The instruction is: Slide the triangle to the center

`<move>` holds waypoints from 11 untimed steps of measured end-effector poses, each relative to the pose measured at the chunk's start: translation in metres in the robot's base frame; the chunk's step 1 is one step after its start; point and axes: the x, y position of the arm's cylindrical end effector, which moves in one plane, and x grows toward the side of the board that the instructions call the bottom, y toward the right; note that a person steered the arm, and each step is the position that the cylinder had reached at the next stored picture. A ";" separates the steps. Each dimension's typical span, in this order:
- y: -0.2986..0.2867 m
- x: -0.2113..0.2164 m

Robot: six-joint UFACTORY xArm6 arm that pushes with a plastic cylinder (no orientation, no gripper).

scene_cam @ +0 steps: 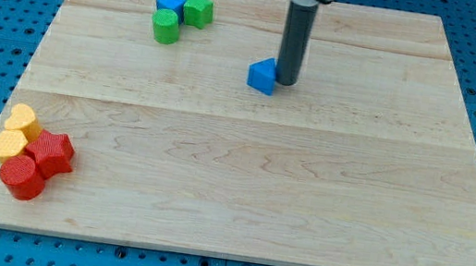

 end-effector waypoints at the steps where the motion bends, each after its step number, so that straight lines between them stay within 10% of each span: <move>1: -0.019 -0.010; 5: -0.132 0.014; 8: -0.039 0.071; 11: -0.216 0.019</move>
